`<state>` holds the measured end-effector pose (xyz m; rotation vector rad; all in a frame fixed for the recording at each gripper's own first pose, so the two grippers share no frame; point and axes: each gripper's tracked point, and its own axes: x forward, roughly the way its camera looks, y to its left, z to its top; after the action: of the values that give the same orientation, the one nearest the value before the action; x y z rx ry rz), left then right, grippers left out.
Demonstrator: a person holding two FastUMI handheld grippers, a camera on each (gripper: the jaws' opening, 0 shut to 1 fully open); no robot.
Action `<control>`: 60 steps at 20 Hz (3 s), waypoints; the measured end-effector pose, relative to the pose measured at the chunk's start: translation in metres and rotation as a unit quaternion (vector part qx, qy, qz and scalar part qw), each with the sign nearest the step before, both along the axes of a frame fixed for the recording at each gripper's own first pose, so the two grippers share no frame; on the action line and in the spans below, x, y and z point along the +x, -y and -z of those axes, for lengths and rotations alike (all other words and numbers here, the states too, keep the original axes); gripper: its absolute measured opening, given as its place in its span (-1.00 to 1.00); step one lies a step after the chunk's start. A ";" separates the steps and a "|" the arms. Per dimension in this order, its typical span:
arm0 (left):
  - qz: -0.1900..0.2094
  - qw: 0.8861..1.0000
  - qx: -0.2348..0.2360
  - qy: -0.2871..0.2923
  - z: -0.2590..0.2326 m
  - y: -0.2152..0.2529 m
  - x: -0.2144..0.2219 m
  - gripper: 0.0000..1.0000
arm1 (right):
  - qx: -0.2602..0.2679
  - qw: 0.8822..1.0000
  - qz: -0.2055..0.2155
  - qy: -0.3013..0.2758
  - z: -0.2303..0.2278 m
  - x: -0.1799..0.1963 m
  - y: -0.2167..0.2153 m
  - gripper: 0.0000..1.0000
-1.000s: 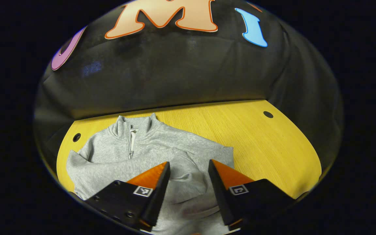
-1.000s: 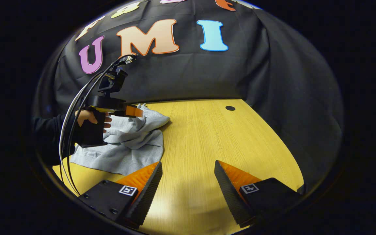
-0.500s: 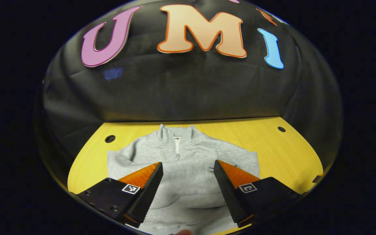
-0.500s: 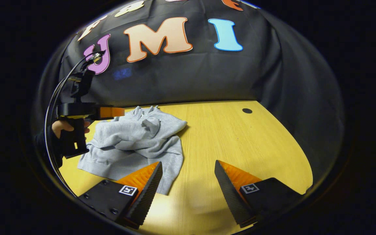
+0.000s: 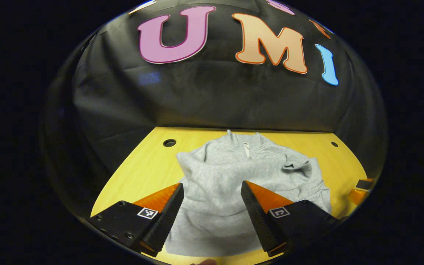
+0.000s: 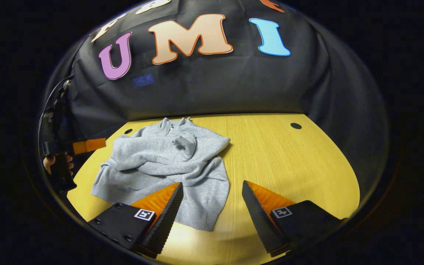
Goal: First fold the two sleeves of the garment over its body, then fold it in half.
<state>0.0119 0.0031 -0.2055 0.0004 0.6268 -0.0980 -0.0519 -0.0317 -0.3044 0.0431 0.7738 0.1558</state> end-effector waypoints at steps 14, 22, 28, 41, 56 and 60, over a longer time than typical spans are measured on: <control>-0.033 0.994 -0.020 -0.106 0.088 -0.047 -0.091 0.86 | -0.029 0.997 -0.031 -0.062 0.051 -0.026 -0.029 0.94; -0.029 0.991 -0.014 -0.127 0.113 -0.048 -0.103 0.92 | -0.044 0.993 -0.020 -0.108 0.077 -0.039 -0.025 0.99; -0.030 0.991 -0.014 -0.128 0.115 -0.048 -0.103 0.94 | -0.051 0.990 -0.022 -0.130 0.091 -0.046 -0.026 0.94; 0.025 0.990 -0.030 -0.136 0.115 -0.030 -0.097 0.18 | -0.041 0.987 -0.047 -0.151 0.096 -0.046 -0.033 0.12; 0.013 0.978 -0.103 -0.179 0.108 -0.021 -0.102 -1.00 | 0.016 0.982 -0.048 -0.182 0.087 -0.056 -0.049 -0.87; 0.011 0.975 -0.108 -0.196 0.107 -0.020 -0.101 -1.00 | 0.027 0.979 -0.056 -0.193 0.081 -0.053 -0.050 -0.87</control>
<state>-0.0887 0.0229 -0.3123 -0.2274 1.0074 -0.1897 -0.1054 0.0181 -0.3857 0.0838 1.1615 0.2807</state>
